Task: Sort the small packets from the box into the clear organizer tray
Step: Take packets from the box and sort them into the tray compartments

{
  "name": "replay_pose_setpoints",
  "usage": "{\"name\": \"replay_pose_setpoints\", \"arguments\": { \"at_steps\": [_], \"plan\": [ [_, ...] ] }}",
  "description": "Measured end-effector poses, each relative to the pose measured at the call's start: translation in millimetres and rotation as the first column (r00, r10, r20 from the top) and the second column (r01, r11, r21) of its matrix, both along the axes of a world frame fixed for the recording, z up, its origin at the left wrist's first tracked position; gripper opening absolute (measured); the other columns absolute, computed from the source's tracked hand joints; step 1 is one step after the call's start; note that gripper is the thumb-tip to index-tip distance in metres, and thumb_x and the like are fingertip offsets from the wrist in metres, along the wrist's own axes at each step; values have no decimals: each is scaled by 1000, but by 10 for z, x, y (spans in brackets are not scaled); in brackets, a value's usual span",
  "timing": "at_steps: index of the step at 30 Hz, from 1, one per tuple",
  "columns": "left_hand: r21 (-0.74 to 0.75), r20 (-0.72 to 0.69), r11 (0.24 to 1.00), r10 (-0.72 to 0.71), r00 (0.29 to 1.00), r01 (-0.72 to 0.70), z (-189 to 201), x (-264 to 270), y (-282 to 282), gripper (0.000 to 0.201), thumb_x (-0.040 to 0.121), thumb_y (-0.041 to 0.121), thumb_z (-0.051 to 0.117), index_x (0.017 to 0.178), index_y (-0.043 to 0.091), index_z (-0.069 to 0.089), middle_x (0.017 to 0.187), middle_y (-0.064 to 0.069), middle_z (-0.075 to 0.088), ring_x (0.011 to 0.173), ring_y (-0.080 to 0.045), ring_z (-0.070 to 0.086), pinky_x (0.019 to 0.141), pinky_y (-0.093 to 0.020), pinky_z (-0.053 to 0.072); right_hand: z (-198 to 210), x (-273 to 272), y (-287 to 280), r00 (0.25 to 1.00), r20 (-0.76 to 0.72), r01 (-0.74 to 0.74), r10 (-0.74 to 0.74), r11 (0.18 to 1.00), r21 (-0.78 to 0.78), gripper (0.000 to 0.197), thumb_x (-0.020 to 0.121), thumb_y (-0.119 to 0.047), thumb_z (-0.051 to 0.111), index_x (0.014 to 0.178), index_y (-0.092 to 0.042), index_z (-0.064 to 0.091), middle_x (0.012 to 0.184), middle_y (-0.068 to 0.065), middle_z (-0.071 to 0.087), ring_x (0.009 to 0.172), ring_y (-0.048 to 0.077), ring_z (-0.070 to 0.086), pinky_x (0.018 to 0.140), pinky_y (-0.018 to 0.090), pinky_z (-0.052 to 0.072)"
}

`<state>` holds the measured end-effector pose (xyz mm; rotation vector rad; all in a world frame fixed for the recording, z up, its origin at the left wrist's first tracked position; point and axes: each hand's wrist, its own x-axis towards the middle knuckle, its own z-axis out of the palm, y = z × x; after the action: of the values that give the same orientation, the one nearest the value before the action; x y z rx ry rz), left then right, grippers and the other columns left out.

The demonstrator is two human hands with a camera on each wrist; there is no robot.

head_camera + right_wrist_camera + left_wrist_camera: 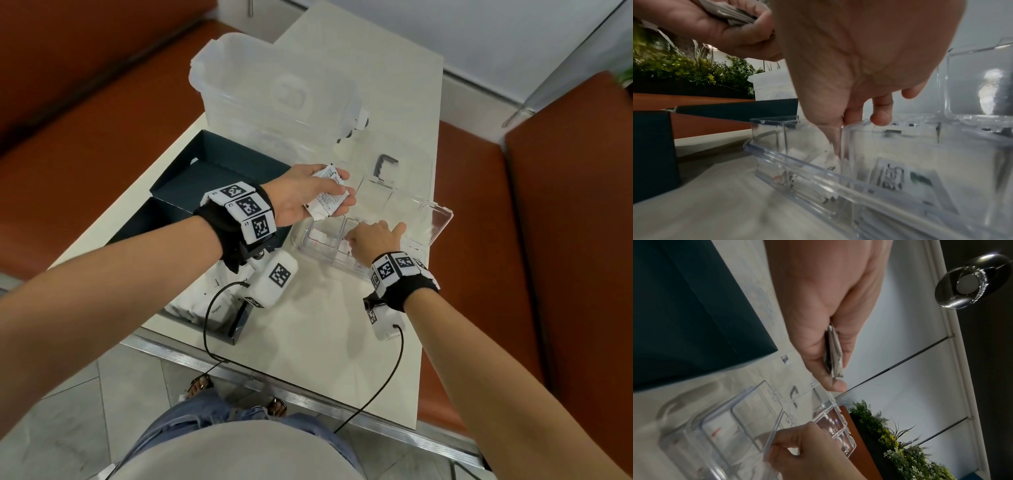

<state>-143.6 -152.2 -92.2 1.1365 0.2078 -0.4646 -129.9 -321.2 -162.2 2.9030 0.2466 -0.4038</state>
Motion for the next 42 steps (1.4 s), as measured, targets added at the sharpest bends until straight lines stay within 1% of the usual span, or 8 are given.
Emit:
{"name": "replay_pose_setpoints", "arguments": {
  "at_steps": [5, 9, 13, 18, 27, 32, 36, 42],
  "plan": [
    [-67, -35, 997, 44, 998, -46, 35, -2, -4, 32, 95, 13, 60, 123, 0, 55, 119, -26, 64, 81, -24, 73, 65, -30, 61, 340, -137, -29, 983, 178, -5, -42, 966, 257, 35, 98, -17, 40, 115, -31, 66, 101, -4, 69, 96, 23, 58, 92, 42, 25],
    [-98, -81, 994, 44, 996, -52, 32, 21, -11, 32, 103, 30, 44, 120, 4, 54, 104, -22, 66, 77, -25, 69, 70, -33, 60, 728, -350, 63, 904, 385, -160, -187, 687, 709, 24, 95, -23, 51, 115, -26, 64, 95, -7, 70, 72, 14, 53, 88, 43, 44],
    [-61, -109, 998, -3, 994, -4, 29, 31, -49, 47, 102, 44, 41, 122, 5, 57, 100, -14, 69, 80, -23, 69, 80, -35, 57, 827, -461, 282, 958, 283, -175, -54, 672, 720, 55, 87, -44, 64, 135, -22, 50, 119, -1, 63, 101, 22, 59, 94, 47, 44],
    [-31, -140, 999, -45, 989, 41, 94, 8, -41, 55, 96, 59, 41, 102, 8, 61, 84, -9, 70, 70, -19, 68, 62, -28, 59, 792, -371, 290, 968, 239, -146, -79, 599, 787, 56, 81, -39, 74, 128, -13, 57, 116, 3, 68, 101, 17, 63, 82, 6, 40],
    [-11, -70, 994, -106, 992, 106, 104, -66, -18, 56, 100, 48, 41, 124, -1, 55, 100, -16, 66, 79, -21, 67, 67, -29, 60, 829, -286, 205, 980, 150, -69, -133, 481, 874, 16, 90, -23, 62, 101, -18, 73, 81, -13, 71, 72, -8, 65, 72, 9, 48],
    [-26, -62, 998, -60, 996, 58, 33, -66, 33, 35, 99, 23, 53, 125, -1, 55, 103, -19, 65, 85, -21, 65, 57, -21, 55, 873, -155, 93, 952, 119, 7, -283, 407, 913, 15, 92, -15, 58, 92, -5, 68, 83, 8, 72, 72, 13, 70, 75, 38, 57],
    [-48, -53, 998, -42, 998, 39, -10, -38, 75, 29, 96, 13, 58, 122, 2, 57, 96, -16, 67, 71, -14, 66, 54, -18, 51, 915, -104, 0, 942, -20, 102, -334, 230, 968, 11, 90, -12, 63, 102, -14, 63, 84, 2, 72, 63, 7, 68, 63, 24, 53],
    [31, 21, 996, -87, 996, 86, 29, -7, -23, 26, 90, 7, 66, 115, 5, 60, 93, -12, 66, 66, -15, 62, 47, -18, 47, 934, -79, -120, 950, -143, 197, -276, 180, 964, 20, 97, -11, 54, 112, -6, 65, 92, 8, 71, 65, 10, 65, 59, 20, 51]
  ]
}}
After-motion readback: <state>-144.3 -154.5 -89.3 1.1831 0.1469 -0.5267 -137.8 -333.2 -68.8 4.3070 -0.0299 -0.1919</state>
